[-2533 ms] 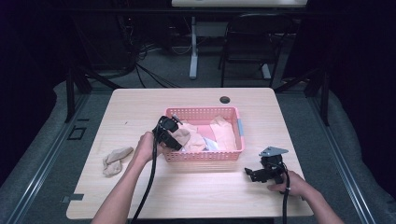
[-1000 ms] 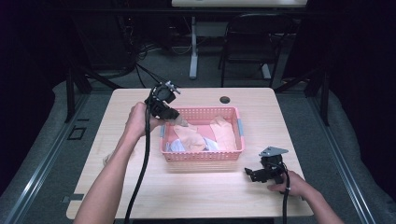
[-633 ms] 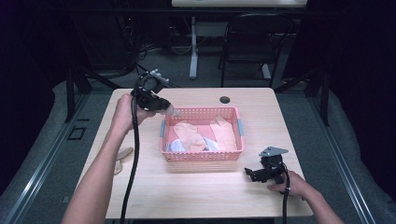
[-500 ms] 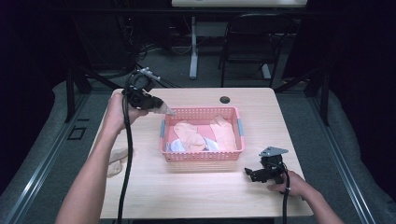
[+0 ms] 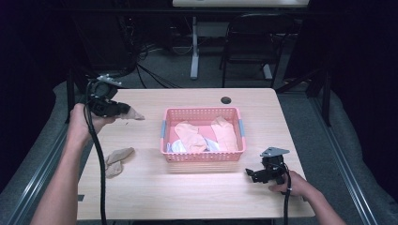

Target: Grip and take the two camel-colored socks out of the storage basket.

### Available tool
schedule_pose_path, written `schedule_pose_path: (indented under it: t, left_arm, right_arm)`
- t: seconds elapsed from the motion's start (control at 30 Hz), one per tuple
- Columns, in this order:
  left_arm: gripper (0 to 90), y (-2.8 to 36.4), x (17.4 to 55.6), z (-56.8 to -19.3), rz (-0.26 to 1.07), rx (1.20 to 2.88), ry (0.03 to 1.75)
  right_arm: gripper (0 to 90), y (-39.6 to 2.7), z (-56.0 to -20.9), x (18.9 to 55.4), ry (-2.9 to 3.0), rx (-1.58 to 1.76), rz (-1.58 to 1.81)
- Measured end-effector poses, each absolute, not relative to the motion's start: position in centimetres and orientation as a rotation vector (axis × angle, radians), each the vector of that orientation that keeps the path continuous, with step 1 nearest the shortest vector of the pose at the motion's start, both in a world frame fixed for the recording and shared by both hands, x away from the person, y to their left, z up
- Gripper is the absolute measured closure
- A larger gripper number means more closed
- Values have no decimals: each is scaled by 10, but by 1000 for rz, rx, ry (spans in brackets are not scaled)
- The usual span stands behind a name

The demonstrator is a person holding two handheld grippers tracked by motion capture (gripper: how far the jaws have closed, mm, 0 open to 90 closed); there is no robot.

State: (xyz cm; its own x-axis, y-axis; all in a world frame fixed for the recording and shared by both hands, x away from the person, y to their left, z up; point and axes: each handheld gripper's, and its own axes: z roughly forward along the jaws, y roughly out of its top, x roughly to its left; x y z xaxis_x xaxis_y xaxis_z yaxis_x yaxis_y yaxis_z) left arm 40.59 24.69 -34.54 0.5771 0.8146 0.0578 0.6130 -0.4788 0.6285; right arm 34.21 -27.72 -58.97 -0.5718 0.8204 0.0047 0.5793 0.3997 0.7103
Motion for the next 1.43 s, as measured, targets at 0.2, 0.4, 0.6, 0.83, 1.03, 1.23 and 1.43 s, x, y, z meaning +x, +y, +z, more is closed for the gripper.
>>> schedule_pose_path:
  t: [0.2, 0.4, 0.6, 0.83, 1.03, 1.23, 1.43]
  left_arm:
    - [847, 269, 406, -374, 443, 2237, 1222]
    - [846, 278, 407, -413, 385, 2247, 1289]
    - [843, 285, 409, -457, 314, 2275, 1361]
    - [820, 294, 409, -505, 213, 2277, 1455]
    - [528, 300, 405, -519, 171, 2243, 1508]
    - [89, 315, 380, -511, 302, 2124, 1579]
    - [0, 325, 354, -516, 345, 2107, 1580]
  right_arm:
    - [0, -276, -590, 344, 2320, 1202, 967]
    - [0, -276, -590, 344, 2320, 1201, 967]
    - [0, -276, -590, 344, 2320, 1202, 967]
    - [0, -276, -590, 344, 2320, 1202, 967]
    - [0, -276, -590, 344, 2320, 1202, 967]
    - [0, -276, -590, 344, 2319, 1202, 971]
    - [0, -276, -590, 344, 2319, 1202, 970]
